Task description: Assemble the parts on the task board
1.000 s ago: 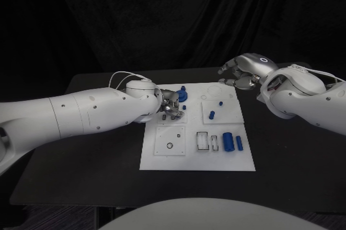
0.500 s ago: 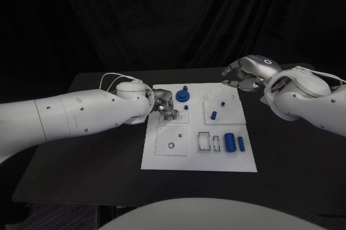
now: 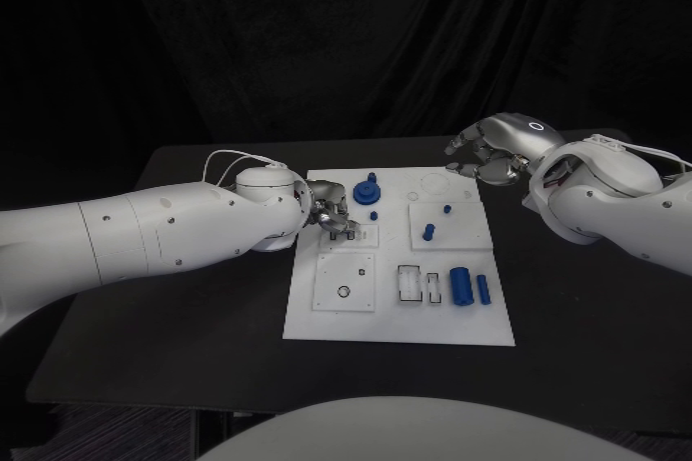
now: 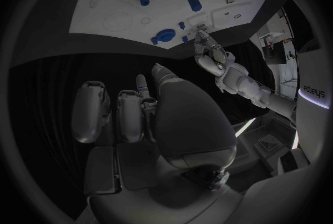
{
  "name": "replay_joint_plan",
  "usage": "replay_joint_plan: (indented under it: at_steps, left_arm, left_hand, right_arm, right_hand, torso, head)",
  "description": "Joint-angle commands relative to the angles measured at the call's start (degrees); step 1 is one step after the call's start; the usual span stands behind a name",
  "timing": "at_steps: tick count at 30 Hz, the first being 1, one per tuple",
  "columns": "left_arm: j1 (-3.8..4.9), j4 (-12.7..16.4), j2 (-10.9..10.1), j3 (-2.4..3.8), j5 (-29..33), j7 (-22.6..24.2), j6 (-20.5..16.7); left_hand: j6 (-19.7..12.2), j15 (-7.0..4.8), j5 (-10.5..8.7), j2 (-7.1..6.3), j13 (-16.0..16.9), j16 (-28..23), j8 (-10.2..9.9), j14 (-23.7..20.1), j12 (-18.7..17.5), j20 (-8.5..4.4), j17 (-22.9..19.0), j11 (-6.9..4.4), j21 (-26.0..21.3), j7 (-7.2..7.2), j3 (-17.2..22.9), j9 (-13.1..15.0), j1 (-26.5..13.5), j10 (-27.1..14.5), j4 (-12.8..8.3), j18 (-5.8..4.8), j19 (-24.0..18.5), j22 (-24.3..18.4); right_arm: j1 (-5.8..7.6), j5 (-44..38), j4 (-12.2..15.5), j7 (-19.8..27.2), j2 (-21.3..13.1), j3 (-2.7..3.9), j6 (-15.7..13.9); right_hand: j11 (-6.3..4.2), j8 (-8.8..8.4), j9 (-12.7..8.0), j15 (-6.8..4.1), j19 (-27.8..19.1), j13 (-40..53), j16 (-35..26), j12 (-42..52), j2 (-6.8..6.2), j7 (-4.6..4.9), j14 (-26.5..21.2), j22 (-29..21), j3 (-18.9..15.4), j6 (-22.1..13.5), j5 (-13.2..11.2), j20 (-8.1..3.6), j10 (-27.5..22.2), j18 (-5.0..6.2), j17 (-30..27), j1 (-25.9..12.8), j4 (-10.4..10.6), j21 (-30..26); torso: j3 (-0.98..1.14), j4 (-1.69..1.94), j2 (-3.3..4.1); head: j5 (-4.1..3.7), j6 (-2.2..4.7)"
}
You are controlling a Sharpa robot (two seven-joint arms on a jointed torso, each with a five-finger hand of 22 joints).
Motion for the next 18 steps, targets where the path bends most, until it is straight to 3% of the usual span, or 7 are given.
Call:
replay_joint_plan:
  at_steps: [1, 12, 18]
  left_arm:
    - [-0.21, -0.1, 0.2, 0.05, 0.1, 0.0, -0.2]
    - [-0.85, -0.4, 0.6, 0.05, 0.1, 0.2, -0.4]
    - [-1.18, -0.8, 0.9, 0.05, 0.1, 0.4, -0.4]
  left_hand:
    - [0.6, -0.25, -1.13, 0.06, 15.1, 0.2, -0.6, 6.0, 0.2, 0.06, 15.1, -0.15, -0.4, 0.01, 0.0, 0.2, -0.8, 6.1, 0.7, -0.46, 0.1, 0.2]
    - [1.1, -0.17, -2.32, 0.31, 15.1, 0.2, -1.3, 6.0, 0.2, 0.13, 15.1, -0.06, -0.4, 0.11, -0.8, 0.3, -2.2, 6.1, 2.5, -0.48, 0.2, 0.4]
    - [1.2, -0.17, -2.34, 0.36, 15.1, 0.2, -1.3, 6.0, 0.2, 0.14, 15.1, -0.06, -0.5, 0.1, -0.8, 0.3, -2.2, 6.1, 2.6, -0.46, 0.1, 0.3]
  right_arm:
    - [-0.15, -0.2, 0.0, -1.4, 0.0, 0.04, 0.8]
    - [-0.21, -0.2, -0.1, -1.7, 0.1, 0.04, 1.3]
    - [-0.24, -0.2, -0.1, -1.8, 0.1, 0.04, 1.6]
  right_hand:
    - [0.37, -0.21, -0.1, 0.45, -0.2, 8.7, -0.2, -0.3, 0.32, 0.09, 2.8, 10.1, 0.4, 0.4, 0.3, 0.32, 1.2, 0.64, 1.5, 0.2, -0.1, -0.3]
    - [0.4, -0.41, -0.3, 0.49, -0.3, 8.5, -0.6, -0.5, 0.4, 0.14, 2.7, 10.0, 0.7, 0.5, 1.5, 0.37, 1.0, 0.71, 1.1, 0.4, -0.3, -0.7]
    - [0.42, -0.45, -0.3, 0.49, -0.5, 8.1, -1.0, -0.7, 0.43, 0.15, 2.5, 9.8, 0.8, 0.5, 1.7, 0.38, 0.7, 0.82, 0.7, 0.4, -0.3, -1.3]
  torso:
    - [0.06, -0.26, 0.16]
    - [0.19, -0.18, 0.17]
    - [0.16, -0.1, 0.14]
  head:
    - [0.23, -0.01]
    - [0.41, -0.01]
    - [0.48, -0.01]
